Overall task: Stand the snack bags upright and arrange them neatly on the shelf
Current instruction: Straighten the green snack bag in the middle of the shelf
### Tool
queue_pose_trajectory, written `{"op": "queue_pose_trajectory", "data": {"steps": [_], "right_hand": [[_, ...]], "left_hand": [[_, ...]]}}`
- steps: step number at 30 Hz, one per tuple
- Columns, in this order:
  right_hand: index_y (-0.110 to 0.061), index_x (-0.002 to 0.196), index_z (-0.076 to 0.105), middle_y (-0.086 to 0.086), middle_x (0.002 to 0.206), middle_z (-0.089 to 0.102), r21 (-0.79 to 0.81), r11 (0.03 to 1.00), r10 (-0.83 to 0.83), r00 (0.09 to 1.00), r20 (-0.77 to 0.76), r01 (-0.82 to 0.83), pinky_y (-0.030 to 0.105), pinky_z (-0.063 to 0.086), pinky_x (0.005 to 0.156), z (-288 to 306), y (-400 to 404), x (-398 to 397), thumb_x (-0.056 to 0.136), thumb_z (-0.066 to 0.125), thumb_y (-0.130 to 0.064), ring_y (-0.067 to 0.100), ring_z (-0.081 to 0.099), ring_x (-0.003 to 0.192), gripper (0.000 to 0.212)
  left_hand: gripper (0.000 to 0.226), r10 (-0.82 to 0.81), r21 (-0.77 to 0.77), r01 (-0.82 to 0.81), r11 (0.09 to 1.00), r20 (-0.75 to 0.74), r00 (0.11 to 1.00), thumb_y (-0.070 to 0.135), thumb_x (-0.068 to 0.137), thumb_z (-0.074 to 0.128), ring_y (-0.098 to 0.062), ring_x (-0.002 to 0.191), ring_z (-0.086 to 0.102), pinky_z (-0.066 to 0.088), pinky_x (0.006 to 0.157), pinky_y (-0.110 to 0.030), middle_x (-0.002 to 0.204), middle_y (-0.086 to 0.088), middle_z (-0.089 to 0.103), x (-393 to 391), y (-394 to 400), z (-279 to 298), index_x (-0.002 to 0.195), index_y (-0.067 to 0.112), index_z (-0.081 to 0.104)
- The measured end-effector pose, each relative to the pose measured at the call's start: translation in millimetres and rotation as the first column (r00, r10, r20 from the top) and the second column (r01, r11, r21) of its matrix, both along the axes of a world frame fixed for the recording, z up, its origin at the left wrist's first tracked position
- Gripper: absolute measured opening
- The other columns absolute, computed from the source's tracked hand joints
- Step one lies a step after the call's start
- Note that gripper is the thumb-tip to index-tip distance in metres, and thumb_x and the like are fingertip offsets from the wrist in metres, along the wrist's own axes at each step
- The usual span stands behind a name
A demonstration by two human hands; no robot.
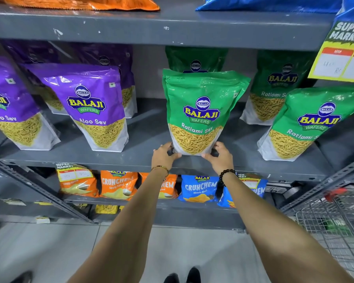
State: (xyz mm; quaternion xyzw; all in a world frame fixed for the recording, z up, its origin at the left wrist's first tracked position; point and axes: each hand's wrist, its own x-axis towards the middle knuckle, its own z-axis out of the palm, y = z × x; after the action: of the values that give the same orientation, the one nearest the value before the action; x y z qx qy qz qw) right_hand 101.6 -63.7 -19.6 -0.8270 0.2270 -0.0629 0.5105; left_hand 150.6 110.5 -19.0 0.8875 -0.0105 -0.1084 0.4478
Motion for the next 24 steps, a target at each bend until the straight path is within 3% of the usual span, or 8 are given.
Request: {"op": "queue_pose_trajectory", "data": {"steps": [11,18,24], "right_hand": [[-0.008,0.121,0.052,0.011,0.122,0.064,-0.024,0.999,-0.022,0.999,-0.029,0.021,0.039,0.049,0.094,2,3,4,0.073,0.075,-0.019,0.030,0.059,0.112,0.055],[-0.010,0.119,0.053,0.011,0.119,0.066,-0.054,0.998,-0.044,0.998,-0.042,0.042,0.043,0.051,0.093,2,3,8,0.074,0.074,-0.021,0.031,0.061,0.109,0.051],[-0.010,0.128,0.048,0.011,0.127,0.062,-0.055,0.998,-0.021,0.998,-0.063,0.017,0.041,0.046,0.098,1,2,4,0.075,0.072,-0.011,0.031,0.057,0.117,0.058]], "left_hand": [[0.042,0.036,-0.022,-0.036,0.999,0.022,0.999,0.021,0.083,0.066,-0.032,0.115,0.059,0.041,0.107,-0.046,0.125,-0.011,0.065,0,-5,2,0.123,0.013,0.057],[0.039,0.067,-0.009,-0.067,0.998,0.012,0.998,0.024,0.082,0.066,-0.032,0.112,0.060,0.033,0.111,-0.056,0.121,-0.011,0.067,8,-10,-8,0.120,0.017,0.058],[0.051,0.029,0.077,-0.030,0.997,0.014,0.999,0.021,0.081,0.067,-0.035,0.120,0.054,0.026,0.115,-0.055,0.130,-0.013,0.060,5,-8,-7,0.128,0.015,0.050]]}}
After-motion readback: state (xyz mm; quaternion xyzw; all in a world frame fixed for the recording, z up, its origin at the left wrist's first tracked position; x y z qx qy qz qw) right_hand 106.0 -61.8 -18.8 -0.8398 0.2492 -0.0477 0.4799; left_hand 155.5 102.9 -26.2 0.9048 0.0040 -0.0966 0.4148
